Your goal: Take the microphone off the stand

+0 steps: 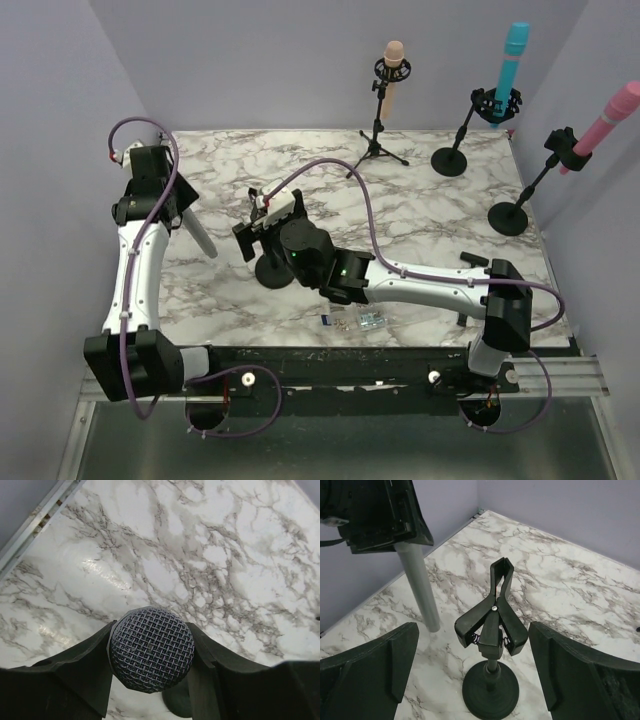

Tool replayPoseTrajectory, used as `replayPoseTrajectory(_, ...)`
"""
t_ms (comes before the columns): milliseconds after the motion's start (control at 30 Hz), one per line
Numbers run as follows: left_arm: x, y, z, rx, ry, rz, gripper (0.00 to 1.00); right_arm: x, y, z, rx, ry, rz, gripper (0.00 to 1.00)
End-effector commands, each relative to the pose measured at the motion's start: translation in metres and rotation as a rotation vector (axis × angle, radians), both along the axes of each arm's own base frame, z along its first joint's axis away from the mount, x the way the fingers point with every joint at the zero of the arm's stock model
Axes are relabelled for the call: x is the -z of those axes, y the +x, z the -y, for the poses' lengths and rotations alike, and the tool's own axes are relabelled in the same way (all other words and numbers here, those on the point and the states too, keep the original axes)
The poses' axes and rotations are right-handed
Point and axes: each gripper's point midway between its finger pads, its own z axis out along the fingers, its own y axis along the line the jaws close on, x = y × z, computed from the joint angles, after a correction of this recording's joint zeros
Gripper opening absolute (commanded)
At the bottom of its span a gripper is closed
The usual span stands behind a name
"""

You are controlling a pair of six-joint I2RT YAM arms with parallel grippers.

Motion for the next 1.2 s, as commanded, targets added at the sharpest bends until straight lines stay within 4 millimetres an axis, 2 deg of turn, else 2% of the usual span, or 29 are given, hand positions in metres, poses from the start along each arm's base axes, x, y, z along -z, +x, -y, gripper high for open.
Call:
replayPoseTrajectory(0,-0.044,0.054,-0.007,-0.047,-0.186,0.21,0.0,-0.022,-0.01,0.001,-0.054,-0.013,-0.004,1.0)
replayPoseTrajectory(100,-0.027,0.084,-0.011,-0.016,-0.333,0.169,0.0,-0.039,-0.017,0.012,-0.067,0.017,-0.025,1.0)
replayPoseTrajectory(167,-0.004,0.099,-0.02,-0.062,-0.456,0.12,0.0,-0.051,-0.024,0.023,-0.084,0.045,-0.038,1.0)
replayPoseTrajectory(300,0.033,0.127,-0.025,-0.101,-0.707,0.104,0.0,-0.064,-0.032,0.06,-0.055,0.082,-0.049,1.0)
replayPoseTrajectory(433,0.057,0.147,-0.038,-0.188,-0.76,0.113,0.0,-0.068,-0.039,0.097,-0.012,0.077,-0.068,1.0)
replayPoseTrajectory(600,0.093,0.161,-0.049,-0.295,-0.879,0.041,0.0,-0.051,-0.049,0.141,0.038,0.075,-0.125,1.0)
replayPoseTrajectory(733,0.115,0.162,-0.066,-0.391,-0.875,0.009,0.0,-0.02,-0.058,0.177,0.088,0.063,-0.187,1.0)
replayPoseTrajectory(833,0.132,0.158,-0.074,-0.476,-0.92,0.001,0.0,0.013,-0.07,0.191,0.055,0.034,-0.232,1.0)
replayPoseTrajectory(900,0.138,0.162,-0.074,-0.47,-0.935,-0.012,0.02,0.027,-0.078,0.198,0.036,0.03,-0.272,1.0)
replayPoseTrajectory(1033,0.152,0.156,-0.074,-0.5,-0.919,-0.088,0.04,0.036,-0.093,0.205,-0.007,0.076,-0.334,1.0)
replayPoseTrajectory(1100,0.16,0.15,-0.074,-0.516,-0.91,-0.114,0.05,0.035,-0.094,0.212,0.003,0.104,-0.34,1.0)
replayPoseTrajectory(1167,0.16,0.148,-0.073,-0.515,-0.903,-0.109,0.08,0.033,-0.093,0.222,0.032,0.136,-0.333,1.0)
